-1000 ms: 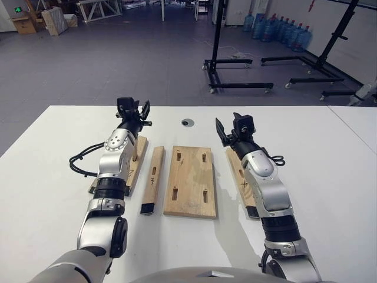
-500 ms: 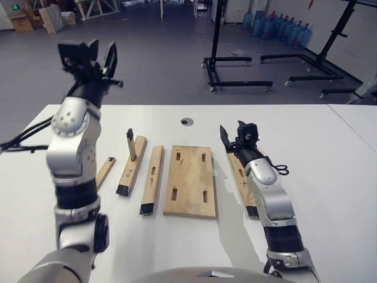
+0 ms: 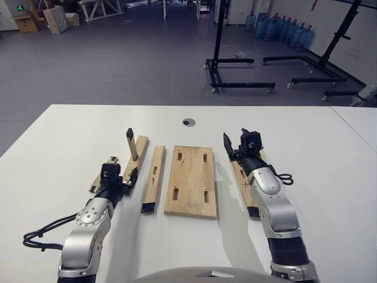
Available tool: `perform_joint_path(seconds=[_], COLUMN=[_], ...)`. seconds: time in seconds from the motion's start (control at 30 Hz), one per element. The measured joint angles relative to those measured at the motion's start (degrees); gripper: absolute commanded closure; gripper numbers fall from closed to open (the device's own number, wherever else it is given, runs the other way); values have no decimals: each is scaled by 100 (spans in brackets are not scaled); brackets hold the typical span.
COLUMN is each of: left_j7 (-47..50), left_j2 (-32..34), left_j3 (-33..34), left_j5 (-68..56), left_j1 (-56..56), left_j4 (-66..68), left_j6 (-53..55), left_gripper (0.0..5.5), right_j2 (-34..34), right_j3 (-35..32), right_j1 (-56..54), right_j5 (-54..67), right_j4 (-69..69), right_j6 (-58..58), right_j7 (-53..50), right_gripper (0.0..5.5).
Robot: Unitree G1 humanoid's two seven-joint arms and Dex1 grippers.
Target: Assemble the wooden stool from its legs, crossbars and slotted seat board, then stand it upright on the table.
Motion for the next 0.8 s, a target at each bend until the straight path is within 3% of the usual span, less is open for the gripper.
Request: perform_joint_path(seconds=[0.3,0.6,0.8], left_j7=[103,209,210], left_j2=[-98,-110,-102], left_j3=[-101,-95,-186], left_j5=[86,140,273], left_j1=[-51,-478,-691], left_j4=[205,508,789], left_j6=[892,1102,1012], left_gripper=[193,332,347], right_j2=[-54,-57,-50], right_j3=[201,175,166], right_j1=[-62,-131,-154], right_j5=[-175,-167,-165], right_j4=[-109,-231,-230], right_j6=[41,135,136], right_j7=[35,57,60], right_gripper=[236,236,236])
